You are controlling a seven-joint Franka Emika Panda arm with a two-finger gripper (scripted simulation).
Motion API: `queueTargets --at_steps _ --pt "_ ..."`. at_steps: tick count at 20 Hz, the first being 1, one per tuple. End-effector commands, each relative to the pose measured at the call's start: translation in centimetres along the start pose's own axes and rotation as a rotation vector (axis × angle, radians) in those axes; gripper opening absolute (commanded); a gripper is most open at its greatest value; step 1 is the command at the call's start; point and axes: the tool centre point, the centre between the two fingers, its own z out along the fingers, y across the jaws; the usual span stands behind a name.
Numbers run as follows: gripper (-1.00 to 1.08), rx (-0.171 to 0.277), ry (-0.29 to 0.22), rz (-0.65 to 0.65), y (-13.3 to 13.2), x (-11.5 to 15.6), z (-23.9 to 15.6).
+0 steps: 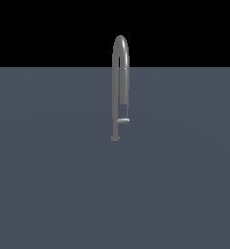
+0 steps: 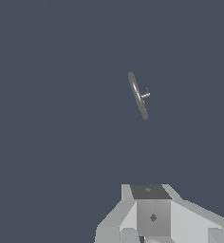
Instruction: Turn on the faucet by rotating a designated handle.
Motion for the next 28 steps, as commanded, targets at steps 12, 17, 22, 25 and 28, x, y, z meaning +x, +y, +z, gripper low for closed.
queueTargets --at_steps 12,17,22,25,28 --pt "-1.00 0.373 0.052 0.155 5.6 3.7 -7.3" --pt "-1.00 0.510 0.017 0.233 8.8 6.2 -7.9" --pt "-1.00 0.637 -0.046 0.321 12.1 9.2 -7.1" --pt "-1.00 0.706 -0.097 0.379 14.0 11.2 -5.8" --pt "-1.00 0.768 -0.157 0.439 15.8 13.4 -4.0"
